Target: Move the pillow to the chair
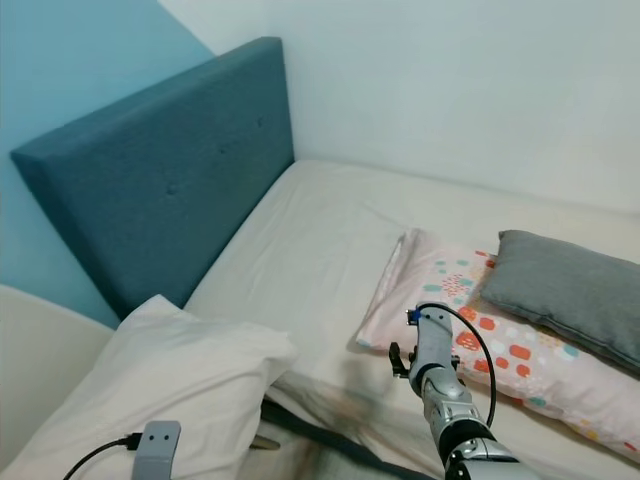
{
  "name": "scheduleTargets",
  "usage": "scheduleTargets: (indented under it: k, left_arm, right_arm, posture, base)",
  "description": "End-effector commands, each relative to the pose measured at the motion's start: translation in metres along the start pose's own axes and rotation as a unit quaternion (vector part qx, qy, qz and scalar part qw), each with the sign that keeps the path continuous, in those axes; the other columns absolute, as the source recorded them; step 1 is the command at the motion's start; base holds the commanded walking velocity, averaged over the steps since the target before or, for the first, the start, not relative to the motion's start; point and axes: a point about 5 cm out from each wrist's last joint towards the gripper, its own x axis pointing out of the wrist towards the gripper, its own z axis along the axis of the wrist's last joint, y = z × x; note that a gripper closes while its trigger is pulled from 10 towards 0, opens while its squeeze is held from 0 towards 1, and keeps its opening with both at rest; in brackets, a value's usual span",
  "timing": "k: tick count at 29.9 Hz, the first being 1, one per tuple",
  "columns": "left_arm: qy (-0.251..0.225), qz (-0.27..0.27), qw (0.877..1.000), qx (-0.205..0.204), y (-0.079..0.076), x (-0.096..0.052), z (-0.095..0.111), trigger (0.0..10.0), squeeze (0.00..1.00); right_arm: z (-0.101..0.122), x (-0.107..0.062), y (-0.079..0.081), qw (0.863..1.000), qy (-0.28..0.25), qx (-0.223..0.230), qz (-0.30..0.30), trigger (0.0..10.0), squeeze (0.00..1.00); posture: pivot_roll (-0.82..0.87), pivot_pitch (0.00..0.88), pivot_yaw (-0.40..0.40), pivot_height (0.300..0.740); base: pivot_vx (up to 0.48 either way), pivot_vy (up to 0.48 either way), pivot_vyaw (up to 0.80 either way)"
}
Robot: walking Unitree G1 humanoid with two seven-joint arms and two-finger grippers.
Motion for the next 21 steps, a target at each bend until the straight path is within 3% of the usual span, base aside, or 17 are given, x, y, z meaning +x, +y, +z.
scheduleTargets:
  k: [1, 5, 11, 21]
  left_arm:
    - [0.008, -0.006, 1.0, 0.009, -0.003, -0.001, -0.004, 10.0, 0.0]
    - [0.008, -0.006, 1.0, 0.008, -0.003, -0.001, -0.005, 10.0, 0.0]
    - [0.01, -0.006, 1.0, 0.007, -0.003, -0.002, -0.007, 10.0, 0.0]
    - [0.018, 0.008, 1.0, -0.003, 0.002, -0.003, -0.012, 10.0, 0.0]
  right_arm:
    - [0.006, 0.001, 0.006, 1.0, -0.013, -0.008, 0.011, 10.0, 0.0]
    - [0.009, 0.002, 0.01, 1.0, -0.018, -0.011, 0.019, 10.0, 0.0]
    - [0.016, 0.003, 0.018, 0.998, -0.03, -0.029, 0.036, 10.0, 0.0]
    - [0.016, 0.004, 0.017, 0.999, -0.025, -0.029, 0.036, 10.0, 0.0]
  posture:
    - [-0.13, 0.004, 0.017, 0.74]
    - [-0.13, 0.005, 0.015, 0.74]
    - [-0.12, 0.01, 0.011, 0.74]
    - [-0.12, 0.023, 0.011, 0.74]
  base:
    - [0.0, -0.435, -0.71]
    - [0.0, -0.441, -0.69]
    - [0.0, -0.448, 0.0]
    - [0.0, 0.0, -0.75]
